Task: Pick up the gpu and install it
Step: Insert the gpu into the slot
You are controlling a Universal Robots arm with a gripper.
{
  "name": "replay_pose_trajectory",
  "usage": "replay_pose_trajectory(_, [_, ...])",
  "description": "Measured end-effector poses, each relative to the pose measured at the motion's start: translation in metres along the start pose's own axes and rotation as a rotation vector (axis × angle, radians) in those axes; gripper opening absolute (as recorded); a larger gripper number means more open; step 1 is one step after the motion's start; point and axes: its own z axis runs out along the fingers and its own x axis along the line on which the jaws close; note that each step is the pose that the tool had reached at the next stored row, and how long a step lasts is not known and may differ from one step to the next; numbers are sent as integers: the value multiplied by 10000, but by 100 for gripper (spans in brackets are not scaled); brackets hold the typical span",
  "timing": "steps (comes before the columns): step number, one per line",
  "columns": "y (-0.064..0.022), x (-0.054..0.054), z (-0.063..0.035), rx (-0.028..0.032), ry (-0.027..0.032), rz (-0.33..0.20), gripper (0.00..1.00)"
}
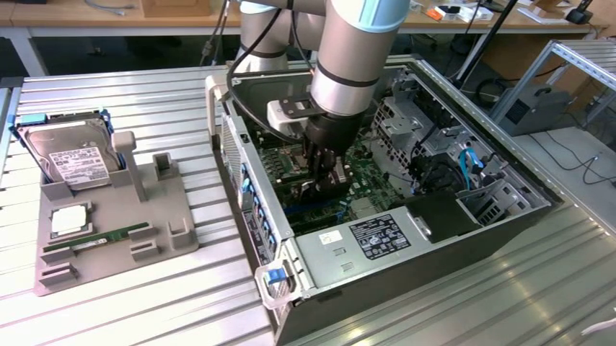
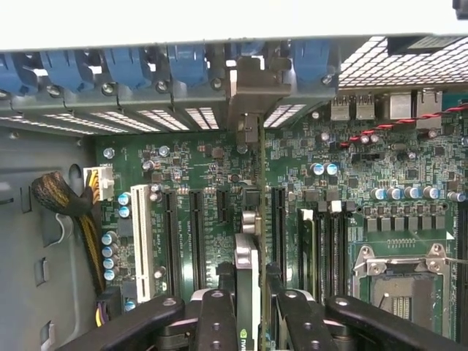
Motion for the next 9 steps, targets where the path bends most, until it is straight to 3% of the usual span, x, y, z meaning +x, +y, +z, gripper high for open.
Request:
replay_pose_trajectory(3, [1,-1,-2,-3,4,0,27])
replay_pose_trajectory(6, [1,-1,1,-7,-136,-7,27])
replay_pose_trajectory(9, [0,-1,2,-7,-159,-54,27])
